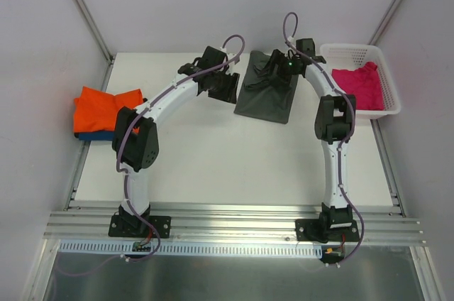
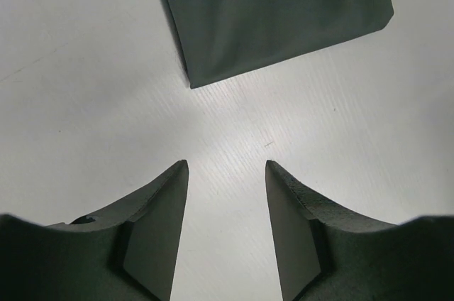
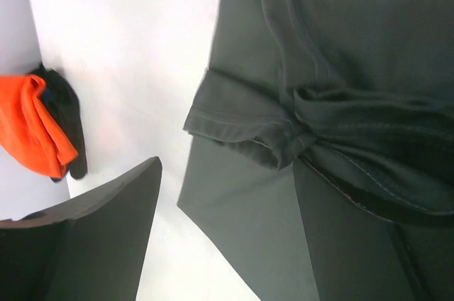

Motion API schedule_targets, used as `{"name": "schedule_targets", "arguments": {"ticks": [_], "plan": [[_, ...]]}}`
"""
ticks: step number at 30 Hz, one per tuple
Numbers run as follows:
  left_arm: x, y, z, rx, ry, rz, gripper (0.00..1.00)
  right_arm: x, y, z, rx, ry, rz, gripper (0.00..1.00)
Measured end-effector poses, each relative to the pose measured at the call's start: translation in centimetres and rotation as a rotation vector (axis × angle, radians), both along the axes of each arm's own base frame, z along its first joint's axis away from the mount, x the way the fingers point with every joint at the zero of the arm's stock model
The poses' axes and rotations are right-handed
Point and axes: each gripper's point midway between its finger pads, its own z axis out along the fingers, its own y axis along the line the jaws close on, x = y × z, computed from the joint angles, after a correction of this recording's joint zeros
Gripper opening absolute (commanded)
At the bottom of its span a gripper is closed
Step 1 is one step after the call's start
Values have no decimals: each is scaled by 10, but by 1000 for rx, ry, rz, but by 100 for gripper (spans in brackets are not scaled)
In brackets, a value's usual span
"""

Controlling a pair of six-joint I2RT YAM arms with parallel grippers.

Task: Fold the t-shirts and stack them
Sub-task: Fold the tshirt

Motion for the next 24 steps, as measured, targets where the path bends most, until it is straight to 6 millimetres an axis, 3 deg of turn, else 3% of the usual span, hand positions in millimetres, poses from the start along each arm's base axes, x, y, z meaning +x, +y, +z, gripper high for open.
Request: {"name": "schedule_targets", "arguments": {"ticks": [8, 16, 19, 24], "plan": [[-1, -1, -2, 44, -29, -9, 48, 32, -10, 32, 13, -131, -55, 79], [-8, -12, 1, 50, -43, -44, 49, 36, -12, 35, 6, -155, -57, 79], [-8, -12, 1, 55, -46, -42, 49, 32, -13, 33, 4, -150, -52, 79], [-1, -14, 10, 50, -65, -36, 48, -2, -13, 21, 13, -51, -37, 79]]}}
